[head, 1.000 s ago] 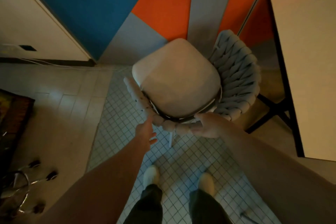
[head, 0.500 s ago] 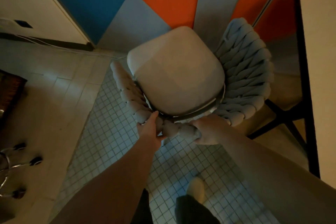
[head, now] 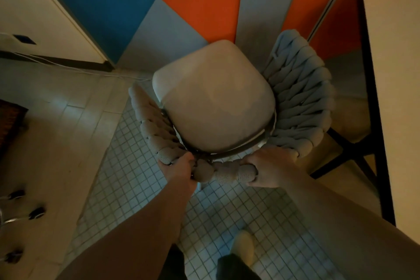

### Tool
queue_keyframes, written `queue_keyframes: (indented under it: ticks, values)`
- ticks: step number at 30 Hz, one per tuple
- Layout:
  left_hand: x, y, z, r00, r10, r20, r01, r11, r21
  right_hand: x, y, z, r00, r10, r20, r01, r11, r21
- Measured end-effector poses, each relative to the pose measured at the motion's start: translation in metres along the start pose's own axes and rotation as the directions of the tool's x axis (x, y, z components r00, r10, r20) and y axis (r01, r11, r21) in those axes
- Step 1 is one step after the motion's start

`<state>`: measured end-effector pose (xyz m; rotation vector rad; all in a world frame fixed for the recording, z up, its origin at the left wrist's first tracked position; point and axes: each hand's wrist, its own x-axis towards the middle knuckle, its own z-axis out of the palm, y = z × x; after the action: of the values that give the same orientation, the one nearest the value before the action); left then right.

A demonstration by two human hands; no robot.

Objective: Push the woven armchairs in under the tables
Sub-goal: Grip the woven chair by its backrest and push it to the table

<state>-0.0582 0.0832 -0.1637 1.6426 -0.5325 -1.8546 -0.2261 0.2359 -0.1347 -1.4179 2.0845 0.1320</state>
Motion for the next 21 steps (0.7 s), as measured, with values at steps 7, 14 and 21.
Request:
queue_keyframes:
  ticks: [7, 14, 21]
  values:
    - [0.023, 0.019, -0.019, 0.996, -0.075, 0.039, 0.071, 0.993, 0.092, 0.007, -0.027, 0.012, 0.998, 0.063, 0.024, -0.062, 0.997, -0.043]
    - [0.062, 0.067, -0.042, 0.985, -0.072, 0.157, 0.033, 0.971, 0.236, 0.020, -0.093, 0.022, 0.982, 0.188, 0.028, -0.189, 0.982, 0.028]
    - [0.108, 0.118, -0.040, 0.955, -0.170, 0.244, 0.054, 0.907, 0.418, 0.045, -0.150, 0.022, 0.948, 0.318, 0.012, -0.316, 0.938, 0.143]
